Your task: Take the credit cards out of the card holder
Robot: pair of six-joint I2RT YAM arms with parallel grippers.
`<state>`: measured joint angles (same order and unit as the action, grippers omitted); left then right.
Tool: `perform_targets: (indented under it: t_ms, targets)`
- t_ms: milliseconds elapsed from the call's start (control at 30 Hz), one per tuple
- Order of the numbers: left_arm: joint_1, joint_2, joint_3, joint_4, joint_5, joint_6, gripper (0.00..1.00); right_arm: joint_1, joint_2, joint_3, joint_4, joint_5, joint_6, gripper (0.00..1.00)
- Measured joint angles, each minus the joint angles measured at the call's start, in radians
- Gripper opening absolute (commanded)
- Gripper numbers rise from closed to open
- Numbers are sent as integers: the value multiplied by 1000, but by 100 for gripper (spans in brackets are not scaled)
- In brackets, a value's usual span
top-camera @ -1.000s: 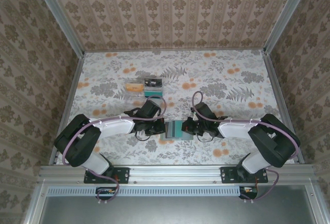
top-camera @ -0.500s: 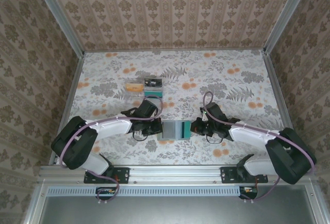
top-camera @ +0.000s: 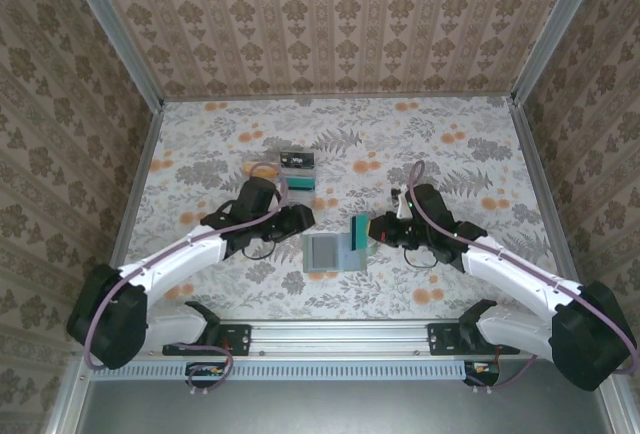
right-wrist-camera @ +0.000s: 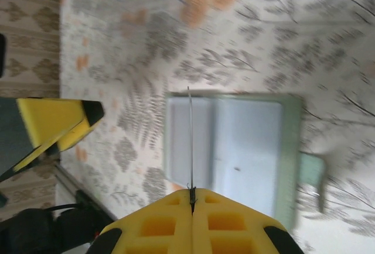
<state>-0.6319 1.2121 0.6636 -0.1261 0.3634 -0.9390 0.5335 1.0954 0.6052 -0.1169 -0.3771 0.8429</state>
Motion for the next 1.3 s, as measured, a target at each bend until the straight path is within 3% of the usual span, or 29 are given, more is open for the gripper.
perform_targets:
  t_ms: [233, 533, 1067, 1167, 1300]
  targets:
    - [93, -19, -24, 265, 147, -142, 50, -27, 38, 157, 43, -86, -2, 0]
    - [105, 1, -41, 518, 272, -265, 45, -56, 144, 271, 148, -224, 6, 0]
    - [102, 19, -41, 631, 357, -315, 30, -58, 208, 277, 222, -291, 30, 0]
    - [102, 19, -41, 634, 362, -319, 24, -58, 212, 277, 226, -296, 32, 0]
    - [101, 19, -41, 634, 367, -321, 2, -58, 218, 277, 226, -301, 32, 0]
